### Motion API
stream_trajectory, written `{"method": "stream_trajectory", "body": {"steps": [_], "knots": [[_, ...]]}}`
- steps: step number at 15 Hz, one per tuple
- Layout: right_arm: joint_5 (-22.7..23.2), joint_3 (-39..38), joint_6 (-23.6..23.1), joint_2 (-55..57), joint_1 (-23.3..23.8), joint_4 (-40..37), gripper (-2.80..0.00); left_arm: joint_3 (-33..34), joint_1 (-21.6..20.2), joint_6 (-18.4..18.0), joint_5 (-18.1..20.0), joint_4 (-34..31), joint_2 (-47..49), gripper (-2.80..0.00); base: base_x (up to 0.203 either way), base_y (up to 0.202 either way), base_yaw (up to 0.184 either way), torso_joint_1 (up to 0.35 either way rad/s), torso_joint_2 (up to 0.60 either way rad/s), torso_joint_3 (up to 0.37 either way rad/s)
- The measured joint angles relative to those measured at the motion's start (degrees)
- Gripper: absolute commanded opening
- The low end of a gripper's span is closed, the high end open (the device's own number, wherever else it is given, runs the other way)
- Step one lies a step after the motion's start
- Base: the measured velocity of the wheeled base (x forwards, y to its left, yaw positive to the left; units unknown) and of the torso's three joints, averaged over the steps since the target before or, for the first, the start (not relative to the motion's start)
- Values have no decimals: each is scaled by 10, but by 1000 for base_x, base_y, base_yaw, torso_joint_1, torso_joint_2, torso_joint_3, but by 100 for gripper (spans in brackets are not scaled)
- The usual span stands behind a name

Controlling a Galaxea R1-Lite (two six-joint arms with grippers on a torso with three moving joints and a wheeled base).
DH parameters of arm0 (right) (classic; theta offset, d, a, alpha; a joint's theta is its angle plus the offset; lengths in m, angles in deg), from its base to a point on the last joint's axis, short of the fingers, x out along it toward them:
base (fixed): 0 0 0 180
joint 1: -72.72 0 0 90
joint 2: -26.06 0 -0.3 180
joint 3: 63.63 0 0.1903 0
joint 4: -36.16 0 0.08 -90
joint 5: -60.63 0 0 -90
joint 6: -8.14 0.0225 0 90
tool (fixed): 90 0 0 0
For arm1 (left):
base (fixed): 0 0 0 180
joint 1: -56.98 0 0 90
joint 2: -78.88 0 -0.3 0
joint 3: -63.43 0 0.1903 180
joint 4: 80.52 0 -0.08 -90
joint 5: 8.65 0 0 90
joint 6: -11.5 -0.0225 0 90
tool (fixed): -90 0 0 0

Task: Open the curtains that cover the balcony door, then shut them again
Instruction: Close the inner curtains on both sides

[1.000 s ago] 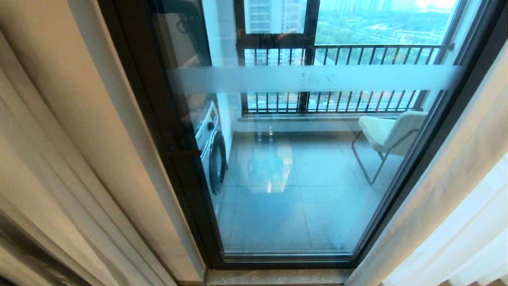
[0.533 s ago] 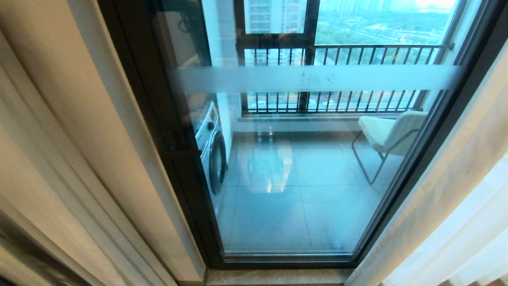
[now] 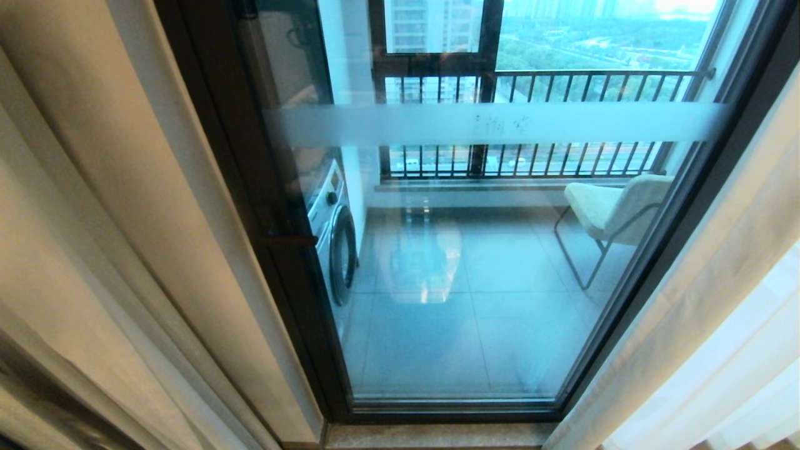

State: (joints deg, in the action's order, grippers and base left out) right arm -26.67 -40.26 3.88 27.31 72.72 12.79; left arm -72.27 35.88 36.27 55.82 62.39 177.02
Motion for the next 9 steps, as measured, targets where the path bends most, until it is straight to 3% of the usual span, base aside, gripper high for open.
{"method": "stream_trajectory", "body": {"steps": [9], "knots": [[0,0,0,-7,0,0,-280,51,126,-6,0,1,-69,-280,0,0,0,0,0,0]]}}
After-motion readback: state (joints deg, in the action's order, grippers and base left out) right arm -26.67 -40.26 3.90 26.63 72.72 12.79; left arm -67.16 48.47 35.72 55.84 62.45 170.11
